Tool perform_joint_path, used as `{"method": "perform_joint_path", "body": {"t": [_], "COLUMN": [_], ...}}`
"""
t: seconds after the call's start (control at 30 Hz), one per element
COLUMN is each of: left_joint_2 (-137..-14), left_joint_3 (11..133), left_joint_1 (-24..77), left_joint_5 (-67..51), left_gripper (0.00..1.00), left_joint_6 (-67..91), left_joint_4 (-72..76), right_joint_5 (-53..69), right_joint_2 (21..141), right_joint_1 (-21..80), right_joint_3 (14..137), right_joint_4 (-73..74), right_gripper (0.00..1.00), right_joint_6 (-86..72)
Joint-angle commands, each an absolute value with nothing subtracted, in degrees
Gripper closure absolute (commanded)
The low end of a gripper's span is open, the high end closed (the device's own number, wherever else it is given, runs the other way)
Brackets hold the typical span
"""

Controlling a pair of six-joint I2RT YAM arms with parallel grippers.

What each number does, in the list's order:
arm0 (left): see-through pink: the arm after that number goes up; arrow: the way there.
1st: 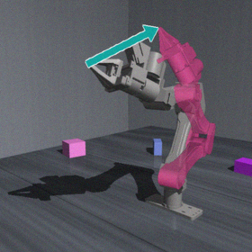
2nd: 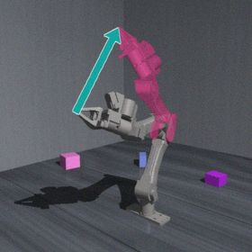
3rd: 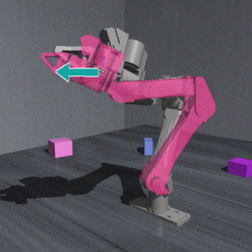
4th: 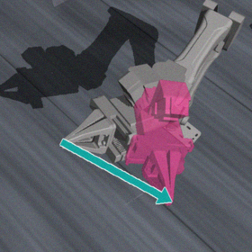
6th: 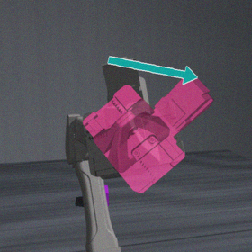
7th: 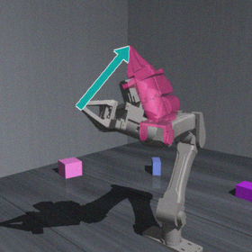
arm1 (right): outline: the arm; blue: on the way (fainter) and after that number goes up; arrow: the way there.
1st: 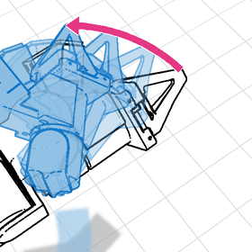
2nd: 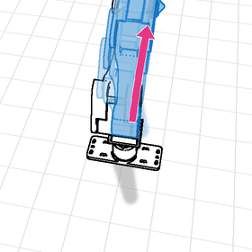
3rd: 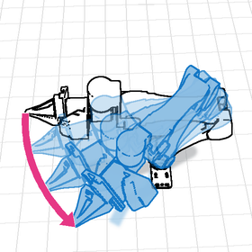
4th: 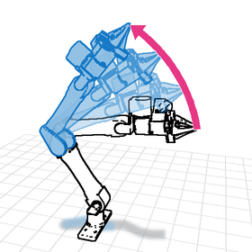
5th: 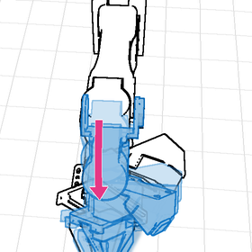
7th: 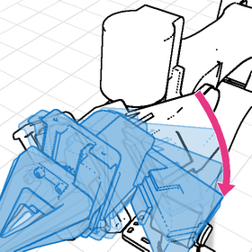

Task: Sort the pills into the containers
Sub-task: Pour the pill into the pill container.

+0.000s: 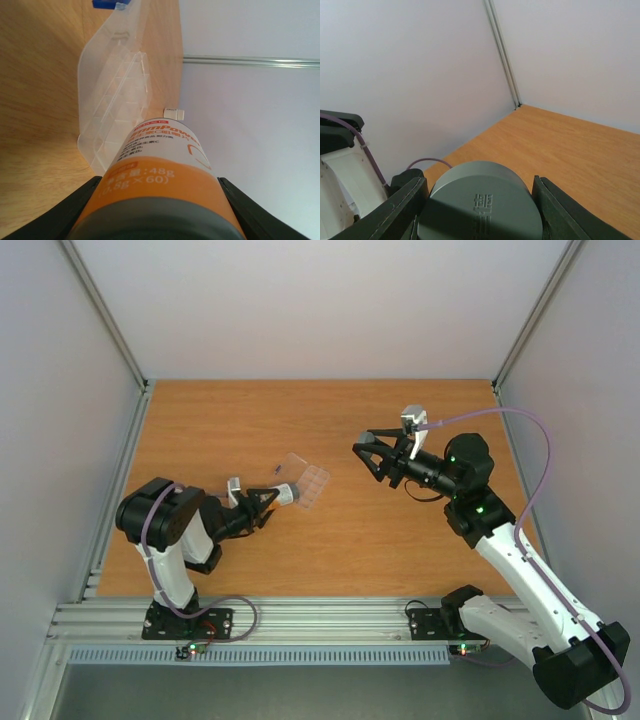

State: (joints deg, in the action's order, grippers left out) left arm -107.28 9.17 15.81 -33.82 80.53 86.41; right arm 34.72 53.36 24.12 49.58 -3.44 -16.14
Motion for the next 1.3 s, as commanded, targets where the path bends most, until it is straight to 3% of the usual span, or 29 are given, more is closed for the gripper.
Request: {"method": "perform_joint_path", "body": {"t": [0.0,1.27], "left_joint_2": [-105.5,-99.1], "left_joint_3": [10.5,10.4], "left_joint_1": [15.6,15.6], "left_joint_5": [-33.7,-32.4], "left_gripper": [1.00,1.00], "left_joint_6": [77.3,68.0], "left_joint_4": [93.9,75.9], "right_joint_5": [34.7,34.8], "right_joint_2": [53.5,53.5], "right_joint_1": [24.4,24.4], "right_joint_3": [49.1,48.3], "right_joint_4": [-4.7,-4.7], "right_gripper": [0.77,0.78], "right_joint_6": [-15.1,-16.2]}}
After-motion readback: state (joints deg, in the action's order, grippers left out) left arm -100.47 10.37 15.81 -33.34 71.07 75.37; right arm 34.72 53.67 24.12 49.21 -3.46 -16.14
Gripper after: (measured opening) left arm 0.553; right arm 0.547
